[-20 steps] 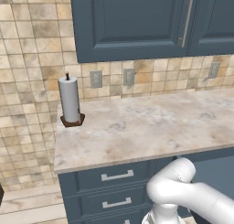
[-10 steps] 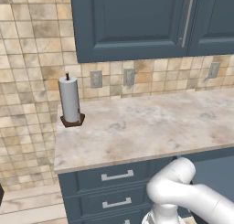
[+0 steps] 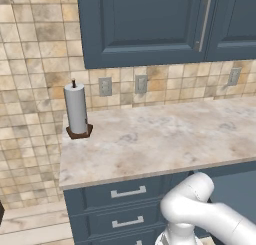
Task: Take the pizza cutter from the drawer on the right and place it on the dining counter for cutting.
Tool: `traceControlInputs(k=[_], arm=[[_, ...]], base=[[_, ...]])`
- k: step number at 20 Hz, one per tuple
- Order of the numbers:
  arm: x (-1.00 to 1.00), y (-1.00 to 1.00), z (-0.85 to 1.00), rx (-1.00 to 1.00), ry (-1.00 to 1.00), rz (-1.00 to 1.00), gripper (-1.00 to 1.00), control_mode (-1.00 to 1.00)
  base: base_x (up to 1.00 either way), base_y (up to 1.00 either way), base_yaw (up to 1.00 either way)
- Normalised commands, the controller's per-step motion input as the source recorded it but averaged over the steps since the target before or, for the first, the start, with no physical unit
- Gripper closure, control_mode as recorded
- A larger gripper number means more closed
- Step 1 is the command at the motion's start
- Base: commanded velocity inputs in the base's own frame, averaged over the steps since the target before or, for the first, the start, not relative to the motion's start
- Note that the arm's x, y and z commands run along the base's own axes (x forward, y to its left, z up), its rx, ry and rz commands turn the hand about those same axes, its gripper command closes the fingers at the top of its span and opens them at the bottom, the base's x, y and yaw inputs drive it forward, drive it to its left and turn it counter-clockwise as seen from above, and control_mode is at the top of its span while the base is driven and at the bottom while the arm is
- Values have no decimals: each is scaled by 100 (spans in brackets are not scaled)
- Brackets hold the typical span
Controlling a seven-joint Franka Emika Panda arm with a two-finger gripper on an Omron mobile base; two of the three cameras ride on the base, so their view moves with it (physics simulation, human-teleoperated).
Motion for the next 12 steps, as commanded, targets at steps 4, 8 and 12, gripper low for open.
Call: traceControlInputs(k=[4,8,12], arm=[[-2,-1,-11,0,0,0,-100,-100],[0,0,-17,0,0,0,-100,-100],[-1,0,-31,0,0,0,-100,-100]], base=[[0,0,0],[0,0,0],[0,0,0]])
